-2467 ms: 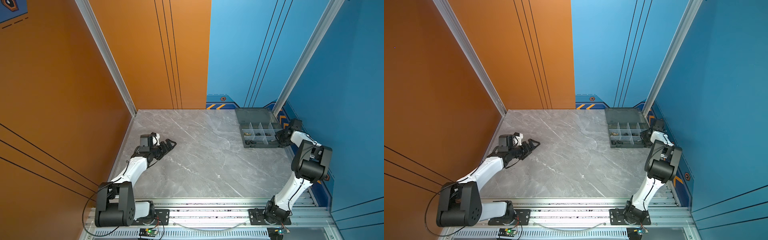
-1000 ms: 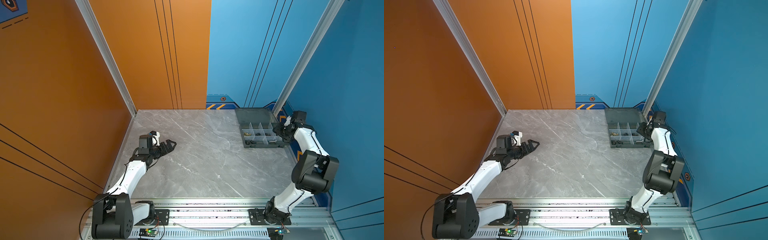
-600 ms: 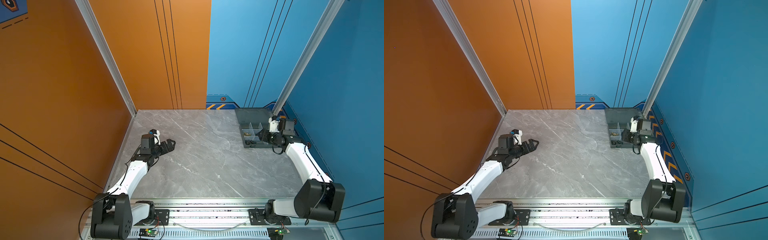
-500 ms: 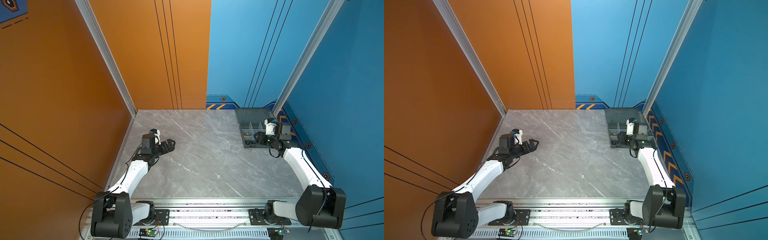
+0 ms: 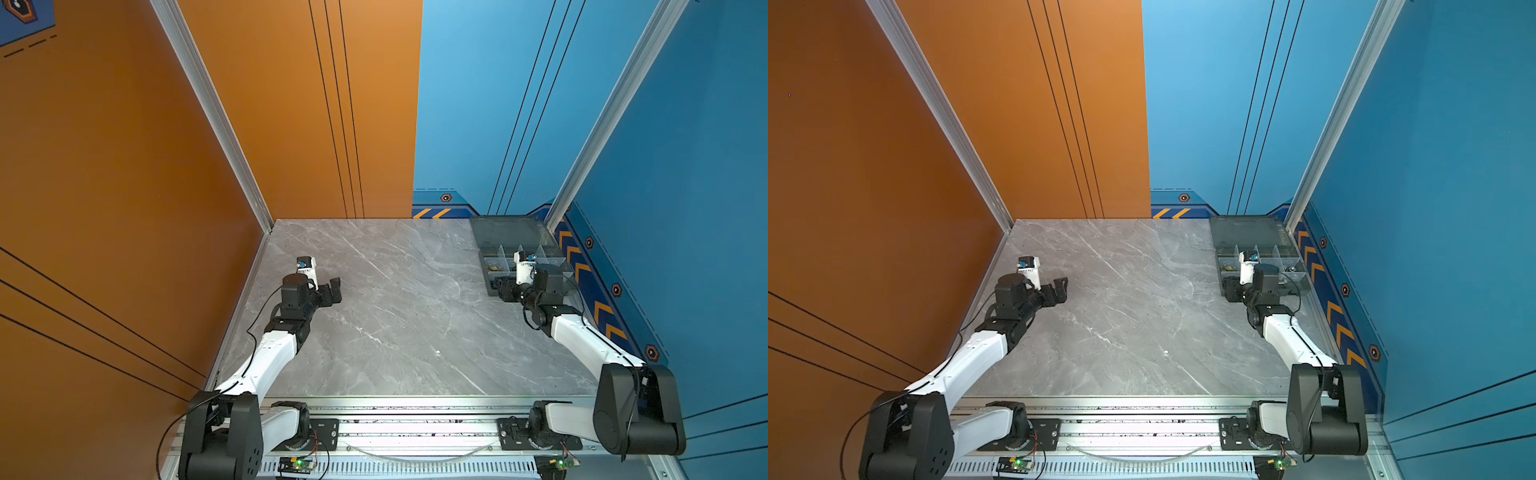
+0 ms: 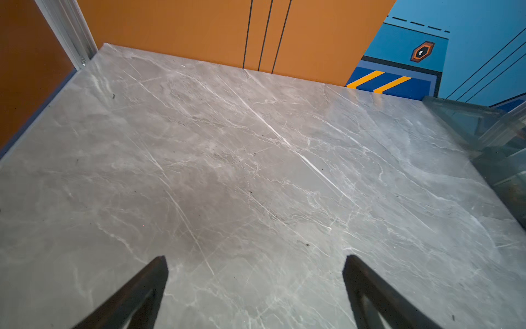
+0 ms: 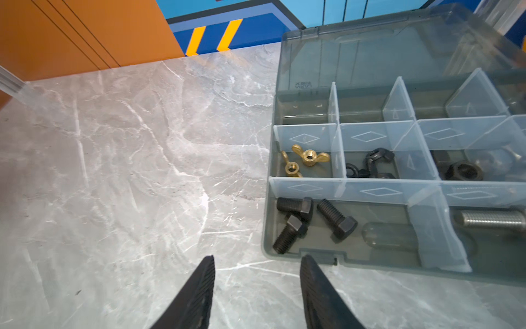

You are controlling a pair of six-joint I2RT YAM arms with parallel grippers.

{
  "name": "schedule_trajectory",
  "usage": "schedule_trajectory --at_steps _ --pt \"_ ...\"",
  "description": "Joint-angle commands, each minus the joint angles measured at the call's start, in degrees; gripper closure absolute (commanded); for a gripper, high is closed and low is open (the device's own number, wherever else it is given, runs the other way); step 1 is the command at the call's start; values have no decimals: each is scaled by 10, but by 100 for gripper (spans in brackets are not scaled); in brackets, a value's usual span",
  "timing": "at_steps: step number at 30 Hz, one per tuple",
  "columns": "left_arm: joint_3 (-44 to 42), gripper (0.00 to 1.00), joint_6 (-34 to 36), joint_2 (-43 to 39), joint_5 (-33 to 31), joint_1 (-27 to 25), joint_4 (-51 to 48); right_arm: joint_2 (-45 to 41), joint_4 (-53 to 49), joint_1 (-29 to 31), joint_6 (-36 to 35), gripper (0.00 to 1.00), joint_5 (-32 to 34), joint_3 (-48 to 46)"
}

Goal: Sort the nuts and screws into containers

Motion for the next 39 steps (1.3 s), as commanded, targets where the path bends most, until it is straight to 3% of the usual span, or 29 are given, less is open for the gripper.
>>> schedule_trajectory --at_steps 1,9,14,17,20,23,24,25,26,28,30,31,33,39 --pt "-27 2 57 10 -30 15 86 22 91 2 -29 49 48 -31" --pt "-76 2 73 80 -23 51 223 95 219 5 -25 49 100 -74" --pt "-97 2 64 155 -14 62 310 110 244 -3 -14 48 110 -80" --pt "-102 2 80 201 -4 52 360 109 262 -8 -5 47 115 -90" --pt "-100 2 102 231 -41 25 386 104 287 0 -6 45 142 -107" --pt "-95 2 101 225 -45 23 370 103 335 9 -7 37 172 -136" --pt "-98 2 102 227 -46 23 374 122 407 14 -9 23 185 -161" --pt "-98 2 102 226 -47 23 374 133 442 18 -11 20 185 -172" --pt "-98 2 103 227 -47 23 374 116 384 16 -12 19 183 -160" --pt "-98 2 103 227 -47 23 374 130 431 15 -10 17 181 -170" --pt "-98 2 102 226 -47 24 375 115 383 15 -12 14 182 -159" --pt "-98 2 102 227 -46 24 374 123 413 16 -11 11 182 -165" --pt "-99 2 102 225 -47 23 374 117 389 18 -13 0 190 -161" --pt "-99 2 105 226 -55 18 374 120 402 24 -16 0 201 -164"
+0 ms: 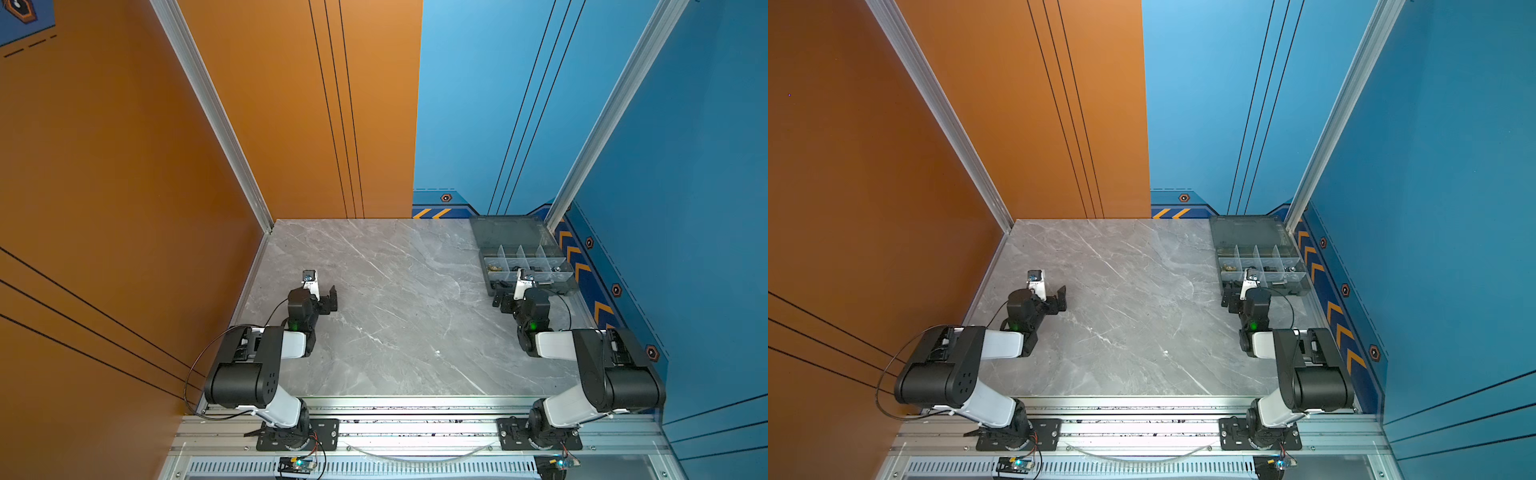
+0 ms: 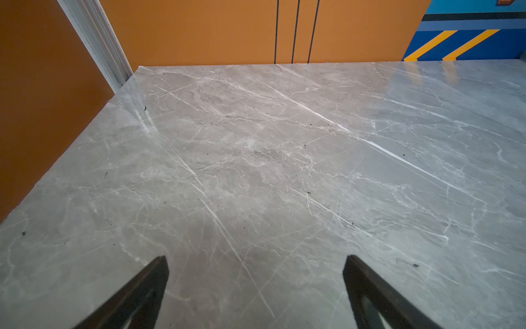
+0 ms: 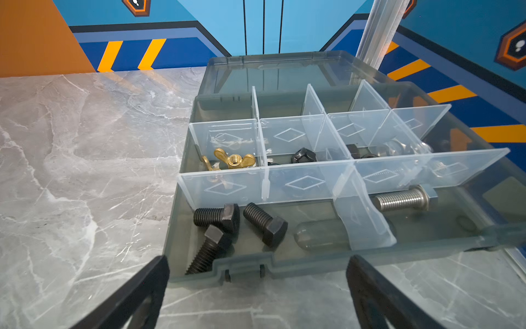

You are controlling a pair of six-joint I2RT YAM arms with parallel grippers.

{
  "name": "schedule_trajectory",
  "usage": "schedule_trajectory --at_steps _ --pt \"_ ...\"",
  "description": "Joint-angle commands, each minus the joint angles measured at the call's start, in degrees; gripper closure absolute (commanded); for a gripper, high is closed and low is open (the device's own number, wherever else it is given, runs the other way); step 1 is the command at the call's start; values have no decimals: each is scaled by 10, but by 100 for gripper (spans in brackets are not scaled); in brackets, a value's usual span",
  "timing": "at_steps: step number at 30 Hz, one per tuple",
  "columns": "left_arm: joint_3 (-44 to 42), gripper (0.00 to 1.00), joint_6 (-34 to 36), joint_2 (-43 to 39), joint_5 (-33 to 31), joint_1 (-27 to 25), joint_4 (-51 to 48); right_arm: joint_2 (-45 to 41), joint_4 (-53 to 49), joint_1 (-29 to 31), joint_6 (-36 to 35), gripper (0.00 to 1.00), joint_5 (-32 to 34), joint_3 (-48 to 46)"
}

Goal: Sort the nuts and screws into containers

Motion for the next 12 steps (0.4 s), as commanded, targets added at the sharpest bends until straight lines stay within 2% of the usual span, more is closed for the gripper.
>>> schedule_trajectory --at_steps 1,12 --pt "-3 2 9 1 -15 -5 10 -1 11 4 -2 0 18 -1" --pt "-2 2 9 3 -13 -2 10 0 13 4 -2 0 18 -1"
